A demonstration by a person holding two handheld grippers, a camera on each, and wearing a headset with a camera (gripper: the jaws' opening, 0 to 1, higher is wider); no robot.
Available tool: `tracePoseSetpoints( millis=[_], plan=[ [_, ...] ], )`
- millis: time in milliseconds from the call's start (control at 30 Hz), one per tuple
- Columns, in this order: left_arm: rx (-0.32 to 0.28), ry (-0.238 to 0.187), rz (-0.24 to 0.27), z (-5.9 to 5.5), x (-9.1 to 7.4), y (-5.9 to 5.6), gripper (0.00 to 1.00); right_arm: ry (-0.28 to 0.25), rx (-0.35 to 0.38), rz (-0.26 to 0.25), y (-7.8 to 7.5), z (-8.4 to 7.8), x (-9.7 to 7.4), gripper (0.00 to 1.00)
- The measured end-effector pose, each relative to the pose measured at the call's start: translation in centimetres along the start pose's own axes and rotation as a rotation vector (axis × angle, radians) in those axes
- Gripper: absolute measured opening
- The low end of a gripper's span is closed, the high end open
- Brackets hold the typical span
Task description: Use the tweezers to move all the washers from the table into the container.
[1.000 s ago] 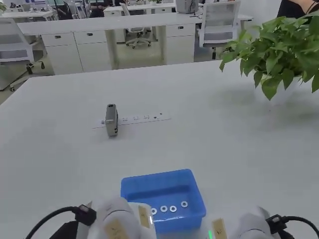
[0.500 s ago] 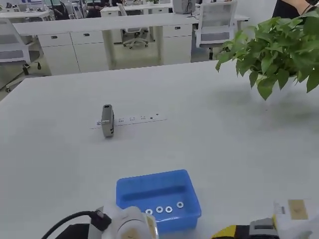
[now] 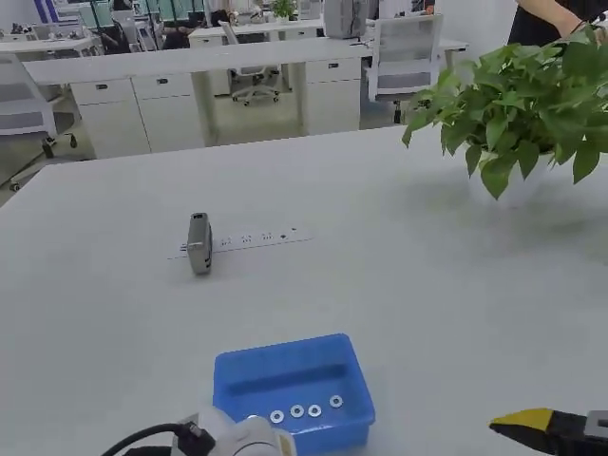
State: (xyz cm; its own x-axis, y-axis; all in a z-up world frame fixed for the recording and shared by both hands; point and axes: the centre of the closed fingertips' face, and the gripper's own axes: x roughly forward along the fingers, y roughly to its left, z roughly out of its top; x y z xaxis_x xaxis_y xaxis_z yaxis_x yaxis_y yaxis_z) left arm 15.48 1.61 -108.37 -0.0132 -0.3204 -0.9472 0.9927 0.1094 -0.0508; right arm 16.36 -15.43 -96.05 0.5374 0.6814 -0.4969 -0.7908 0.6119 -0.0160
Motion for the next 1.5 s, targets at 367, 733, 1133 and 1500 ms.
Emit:
tracePoseSetpoints(
  millis=[367,733,1133,1500],
  plan=[
    [-0.267,-0.224,0.086,0.9,-3.2,-0.7,0.29,-0.06,0.077,-0.026,-0.8,0.8,-1.0,0.49],
    [-0.573,-0.559,0.429,-1.3,-11.3,1.7,0.59,-0.112,0.086,-0.107,-3.2,2.4,-1.3,0.62],
    [-0.707,-0.878,0.816,-2.4,-18.3,1.5,0.94,-0.3,0.211,-0.27,-7.8,3.8,-3.8,0.98],
    [-0.823,-1.085,0.905,-3.3,-21.1,1.6,0.99,-0.343,0.186,-0.293,-8.5,4.8,-3.3,0.99]
  ],
)
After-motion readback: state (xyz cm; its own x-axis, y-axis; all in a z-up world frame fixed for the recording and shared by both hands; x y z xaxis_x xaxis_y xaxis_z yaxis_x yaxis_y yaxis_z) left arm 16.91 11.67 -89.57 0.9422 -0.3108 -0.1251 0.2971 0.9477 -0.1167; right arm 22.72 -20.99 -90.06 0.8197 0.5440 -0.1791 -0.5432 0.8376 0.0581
